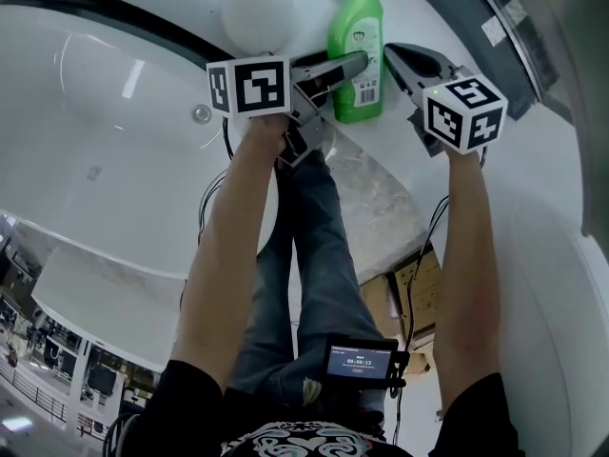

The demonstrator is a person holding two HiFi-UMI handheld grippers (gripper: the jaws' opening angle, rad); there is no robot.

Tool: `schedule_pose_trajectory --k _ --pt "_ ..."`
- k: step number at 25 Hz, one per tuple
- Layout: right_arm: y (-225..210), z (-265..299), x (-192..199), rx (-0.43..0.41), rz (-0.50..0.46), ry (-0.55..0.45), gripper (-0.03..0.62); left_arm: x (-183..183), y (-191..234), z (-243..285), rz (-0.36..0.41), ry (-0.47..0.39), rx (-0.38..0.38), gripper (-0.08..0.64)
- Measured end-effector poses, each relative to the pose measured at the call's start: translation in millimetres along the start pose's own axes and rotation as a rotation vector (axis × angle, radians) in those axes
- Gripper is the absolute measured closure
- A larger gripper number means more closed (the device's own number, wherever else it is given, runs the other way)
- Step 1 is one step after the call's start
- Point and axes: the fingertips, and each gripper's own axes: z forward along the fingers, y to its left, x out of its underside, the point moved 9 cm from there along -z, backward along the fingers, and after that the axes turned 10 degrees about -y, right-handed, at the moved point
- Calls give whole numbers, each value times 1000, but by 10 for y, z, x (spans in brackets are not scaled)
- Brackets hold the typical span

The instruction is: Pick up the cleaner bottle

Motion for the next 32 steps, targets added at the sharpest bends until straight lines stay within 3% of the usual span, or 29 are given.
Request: schedule_pose_trajectory --k 5,8,12,15,18,23,27,32 --pt "40 -156 -56 -77 172 -93 566 -25 -122 -67 -67 -19 83 370" --pt "98 -281 -168 -102 169 -138 566 -46 -276 -103 -101 -51 126 370" --pt "147 -345 -267 -154 152 -191 566 -19 -346 -137 -227 -114 186 370" --pt "241 -356 -397 -206 147 -233 566 -102 -437 -123 -229 -147 251 368" --pt "392 -362 -606 -255 148 -271 566 -169 -608 -44 -223 -120 292 364" --pt "526 -397 -882 -297 124 -320 566 -197 -721 -73 -321 -204 362 365" --pt "619 -465 -991 -270 84 -364 566 -223 -790 -125 -310 -217 379 365" --pt "577 -531 -1000 -149 106 -465 566 -309 -802 -138 -257 -207 386 365"
